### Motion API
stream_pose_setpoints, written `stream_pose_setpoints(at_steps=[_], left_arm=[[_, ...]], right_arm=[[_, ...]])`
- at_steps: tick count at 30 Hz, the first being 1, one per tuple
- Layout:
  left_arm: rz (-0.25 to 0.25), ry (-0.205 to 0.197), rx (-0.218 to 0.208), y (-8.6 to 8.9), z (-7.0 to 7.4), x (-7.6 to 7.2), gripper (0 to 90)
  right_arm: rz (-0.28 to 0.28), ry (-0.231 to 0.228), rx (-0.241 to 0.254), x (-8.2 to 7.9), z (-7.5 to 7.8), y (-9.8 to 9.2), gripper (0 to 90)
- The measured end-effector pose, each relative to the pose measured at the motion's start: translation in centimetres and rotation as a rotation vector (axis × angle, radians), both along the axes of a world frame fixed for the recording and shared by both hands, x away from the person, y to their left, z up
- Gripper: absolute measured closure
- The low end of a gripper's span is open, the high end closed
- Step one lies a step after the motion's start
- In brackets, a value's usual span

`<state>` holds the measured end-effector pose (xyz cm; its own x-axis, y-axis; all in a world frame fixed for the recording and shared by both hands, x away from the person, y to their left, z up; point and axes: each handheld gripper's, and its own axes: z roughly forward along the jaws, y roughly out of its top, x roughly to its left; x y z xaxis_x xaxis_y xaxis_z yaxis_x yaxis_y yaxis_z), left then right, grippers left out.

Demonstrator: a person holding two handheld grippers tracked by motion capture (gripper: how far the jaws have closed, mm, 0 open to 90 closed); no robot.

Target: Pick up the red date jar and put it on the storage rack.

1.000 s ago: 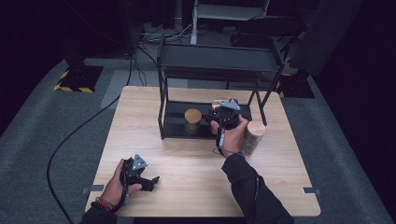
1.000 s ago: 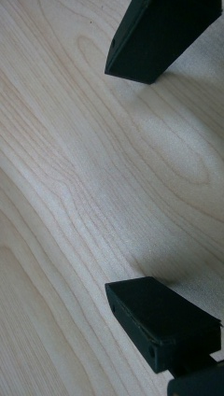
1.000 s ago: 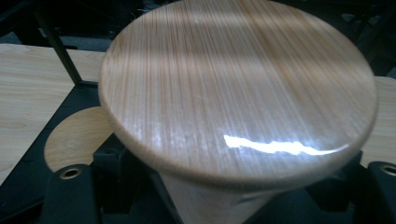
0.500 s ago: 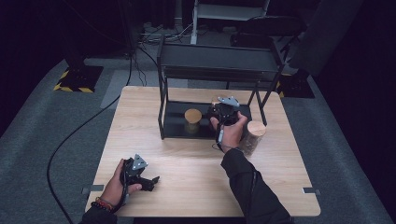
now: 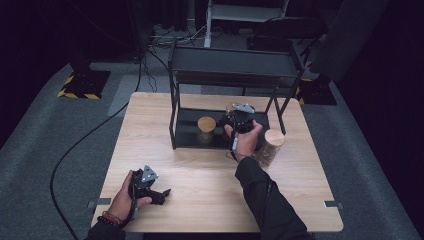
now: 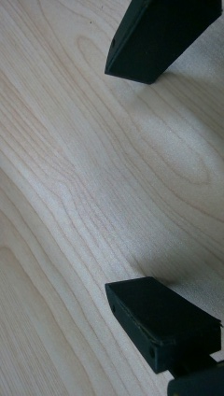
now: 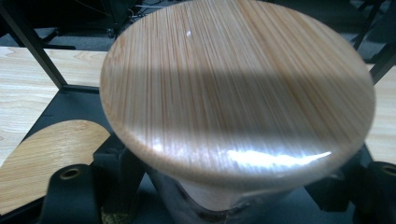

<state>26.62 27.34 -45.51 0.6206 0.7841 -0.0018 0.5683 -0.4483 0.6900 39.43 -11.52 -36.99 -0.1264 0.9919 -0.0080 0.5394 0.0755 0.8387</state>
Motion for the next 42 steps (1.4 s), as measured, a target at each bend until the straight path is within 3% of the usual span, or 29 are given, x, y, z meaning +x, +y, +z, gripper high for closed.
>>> stream_pose_setpoints(at_steps=[10, 33, 42], left_arm=[[0.000, 0.000, 0.000, 0.00, 0.00, 0.00, 0.4], [0.000, 0.000, 0.000, 0.00, -0.01, 0.00, 0.4], [0.000, -0.001, 0.000, 0.00, -0.01, -0.01, 0.4]], right_arm=[[0.008, 0.007, -0.005, 0.16, -0.92, 0.01, 25.2], [0.011, 0.006, -0.009, -0.19, -1.02, 0.15, 24.8], [0.000, 0.007, -0.010, -0.32, -1.06, 0.19, 20.6]])
